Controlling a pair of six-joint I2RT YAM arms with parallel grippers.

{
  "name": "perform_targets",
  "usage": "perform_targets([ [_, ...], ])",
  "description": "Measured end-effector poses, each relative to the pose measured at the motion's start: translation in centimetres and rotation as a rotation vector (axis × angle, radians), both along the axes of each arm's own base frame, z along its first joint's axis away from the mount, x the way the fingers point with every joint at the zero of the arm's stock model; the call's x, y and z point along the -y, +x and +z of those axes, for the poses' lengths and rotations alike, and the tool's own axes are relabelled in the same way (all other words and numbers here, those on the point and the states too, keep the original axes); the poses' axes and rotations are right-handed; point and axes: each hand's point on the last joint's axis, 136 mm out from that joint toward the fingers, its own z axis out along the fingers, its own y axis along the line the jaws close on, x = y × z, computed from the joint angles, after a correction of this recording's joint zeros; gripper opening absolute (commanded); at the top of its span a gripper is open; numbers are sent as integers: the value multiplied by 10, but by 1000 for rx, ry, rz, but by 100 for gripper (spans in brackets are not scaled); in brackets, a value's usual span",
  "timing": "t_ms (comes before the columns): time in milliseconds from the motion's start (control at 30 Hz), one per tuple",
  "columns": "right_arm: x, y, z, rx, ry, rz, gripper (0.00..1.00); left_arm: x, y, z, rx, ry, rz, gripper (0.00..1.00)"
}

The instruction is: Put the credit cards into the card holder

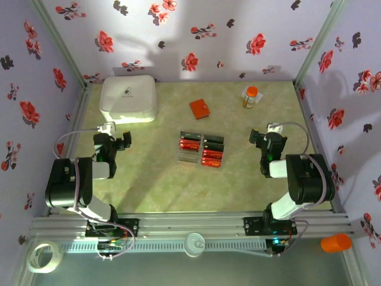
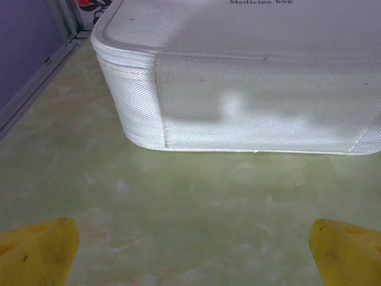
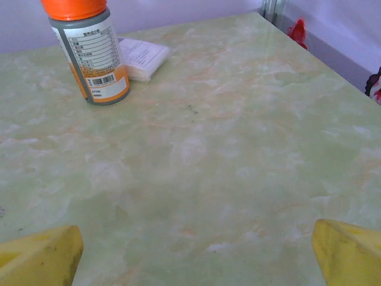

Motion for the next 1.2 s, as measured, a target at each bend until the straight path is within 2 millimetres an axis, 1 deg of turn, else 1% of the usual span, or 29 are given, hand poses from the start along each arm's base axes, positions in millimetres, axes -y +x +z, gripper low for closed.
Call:
perform_targets([
  [1033,-1,1,0,0,10,14,99,0,0,-1,-5,0,1,100],
  [1133,-2,-1,0,-11,13,21,99,-4,-1,0,-4,5,24,100],
  [1200,-2,-1,5,-21,14,25,99,-7,-2,2,-4,7,41,100],
])
